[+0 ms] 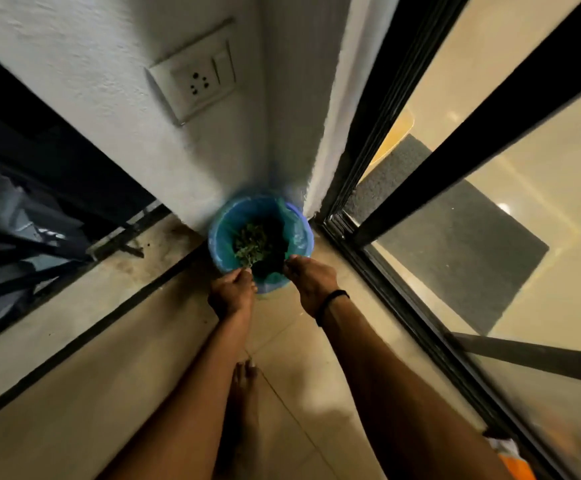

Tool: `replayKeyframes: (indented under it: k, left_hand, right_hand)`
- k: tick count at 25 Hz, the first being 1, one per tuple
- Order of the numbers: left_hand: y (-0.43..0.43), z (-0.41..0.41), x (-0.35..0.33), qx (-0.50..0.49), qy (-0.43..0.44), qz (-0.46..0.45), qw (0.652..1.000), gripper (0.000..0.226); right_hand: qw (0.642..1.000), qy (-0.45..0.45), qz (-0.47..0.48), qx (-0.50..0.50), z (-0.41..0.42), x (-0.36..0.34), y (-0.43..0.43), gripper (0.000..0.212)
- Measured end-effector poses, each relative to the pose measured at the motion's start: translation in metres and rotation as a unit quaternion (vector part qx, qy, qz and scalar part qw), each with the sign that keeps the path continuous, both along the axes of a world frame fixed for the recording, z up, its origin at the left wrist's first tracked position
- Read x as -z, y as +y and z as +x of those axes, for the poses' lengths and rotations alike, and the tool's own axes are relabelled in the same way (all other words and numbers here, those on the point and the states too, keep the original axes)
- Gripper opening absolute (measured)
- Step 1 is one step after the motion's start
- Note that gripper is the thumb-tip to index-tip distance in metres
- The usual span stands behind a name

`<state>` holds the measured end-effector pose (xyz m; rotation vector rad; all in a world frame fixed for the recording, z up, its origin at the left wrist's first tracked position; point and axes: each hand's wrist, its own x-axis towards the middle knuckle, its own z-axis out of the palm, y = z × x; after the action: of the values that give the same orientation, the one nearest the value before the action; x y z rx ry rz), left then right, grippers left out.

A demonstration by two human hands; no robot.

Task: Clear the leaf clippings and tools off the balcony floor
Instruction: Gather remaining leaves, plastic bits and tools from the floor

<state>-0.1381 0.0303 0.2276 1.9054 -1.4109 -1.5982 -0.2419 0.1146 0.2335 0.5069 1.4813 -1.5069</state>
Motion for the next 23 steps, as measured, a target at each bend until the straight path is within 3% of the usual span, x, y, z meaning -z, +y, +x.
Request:
replayKeyframes:
  k: [3,7,12,18,23]
  left_hand:
    - [-0.043,-0.017,0.023,0.005,0.030,0.063,0.998,0.024]
    - [-0.062,-0.015,0.019,-0.031,0.076,0.146,0.986,0.042]
    - [-0.048,0.007,-0.036,-0.007,0.064,0.111,0.992,0.035]
    - [0.026,0.001,-0.108,0.167,0.039,0.032,0.985,0.023]
    - [0.148,0.001,-0.134,0.342,0.015,-0.048,0.938,0.030]
  right_hand:
    - [0.995,-0.053,0.018,0.083,0.002,0.022,-0.051,0.015]
    - [0.985,-0.103,0.030,0.136,0.010,0.015,-0.058,0.034]
    - [0.986,-0.065,0.013,0.153,0.020,-0.054,-0.021,0.021]
    - [0.938,-0.084,-0.052,0.333,0.040,-0.132,0.070,0.008]
    - [0.892,-0.058,-0.068,0.444,0.094,-0.156,0.216,0.015]
